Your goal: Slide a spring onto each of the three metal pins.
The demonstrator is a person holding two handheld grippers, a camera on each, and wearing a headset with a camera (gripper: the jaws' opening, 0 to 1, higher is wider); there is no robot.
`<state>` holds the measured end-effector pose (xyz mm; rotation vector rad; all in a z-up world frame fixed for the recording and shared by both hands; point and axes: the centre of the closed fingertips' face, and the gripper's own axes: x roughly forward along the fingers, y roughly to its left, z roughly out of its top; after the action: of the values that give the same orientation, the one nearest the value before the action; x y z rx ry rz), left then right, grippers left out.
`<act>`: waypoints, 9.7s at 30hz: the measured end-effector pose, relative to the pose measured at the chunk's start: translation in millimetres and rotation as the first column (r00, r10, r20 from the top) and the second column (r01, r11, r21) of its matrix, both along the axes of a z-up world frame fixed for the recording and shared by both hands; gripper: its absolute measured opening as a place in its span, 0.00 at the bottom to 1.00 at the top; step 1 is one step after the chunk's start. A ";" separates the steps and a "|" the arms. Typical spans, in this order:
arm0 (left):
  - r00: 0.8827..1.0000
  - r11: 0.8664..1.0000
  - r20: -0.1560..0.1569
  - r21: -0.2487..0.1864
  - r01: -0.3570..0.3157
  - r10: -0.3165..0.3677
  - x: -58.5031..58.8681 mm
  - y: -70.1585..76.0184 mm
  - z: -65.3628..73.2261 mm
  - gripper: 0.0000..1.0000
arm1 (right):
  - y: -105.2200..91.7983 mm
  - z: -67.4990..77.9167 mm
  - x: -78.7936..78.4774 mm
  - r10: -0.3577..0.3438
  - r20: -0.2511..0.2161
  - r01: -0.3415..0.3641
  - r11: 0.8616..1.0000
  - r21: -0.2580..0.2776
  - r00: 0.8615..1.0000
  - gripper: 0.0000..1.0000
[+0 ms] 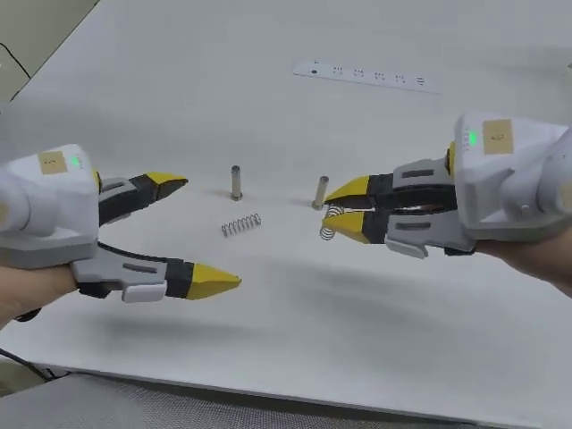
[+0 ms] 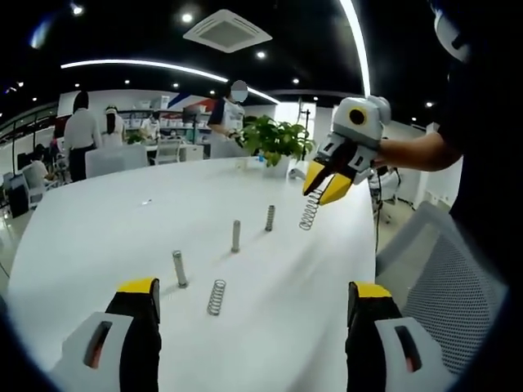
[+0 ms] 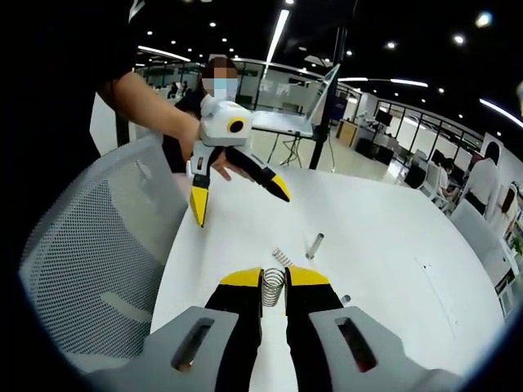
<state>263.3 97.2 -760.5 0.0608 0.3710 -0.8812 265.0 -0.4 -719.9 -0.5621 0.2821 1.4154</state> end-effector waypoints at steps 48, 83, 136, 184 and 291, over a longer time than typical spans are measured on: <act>0.998 0.997 0.014 -0.032 -0.065 0.066 5.8 14.9 0.3 0.98 | 0.1 -9.2 103.8 -0.194 0.022 0.194 0.981 -0.005 0.981 0.07; 0.997 0.997 0.016 -0.037 -0.069 0.069 10.5 14.2 0.8 0.98 | 7.7 -26.6 110.4 -0.205 -0.020 0.204 0.978 -0.036 0.979 0.07; 0.996 0.995 0.012 -0.044 -0.086 0.087 8.5 18.8 0.6 0.98 | 8.1 -54.1 109.9 -0.208 -0.054 0.203 0.975 -0.085 0.977 0.07; 0.996 0.996 0.020 -0.038 -0.085 0.086 11.7 19.5 4.9 0.97 | 3.4 -85.8 104.7 -0.217 -0.070 0.202 0.964 -0.172 0.974 0.11; 0.996 0.995 0.006 -0.042 -0.093 0.093 5.6 30.3 0.7 0.96 | 94.8 -128.1 42.3 0.316 0.007 -0.276 0.840 -0.468 0.949 0.08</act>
<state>268.9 127.5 -759.8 0.0088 0.3453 -0.7961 307.3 94.4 -848.0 -1.0958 0.4878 1.6264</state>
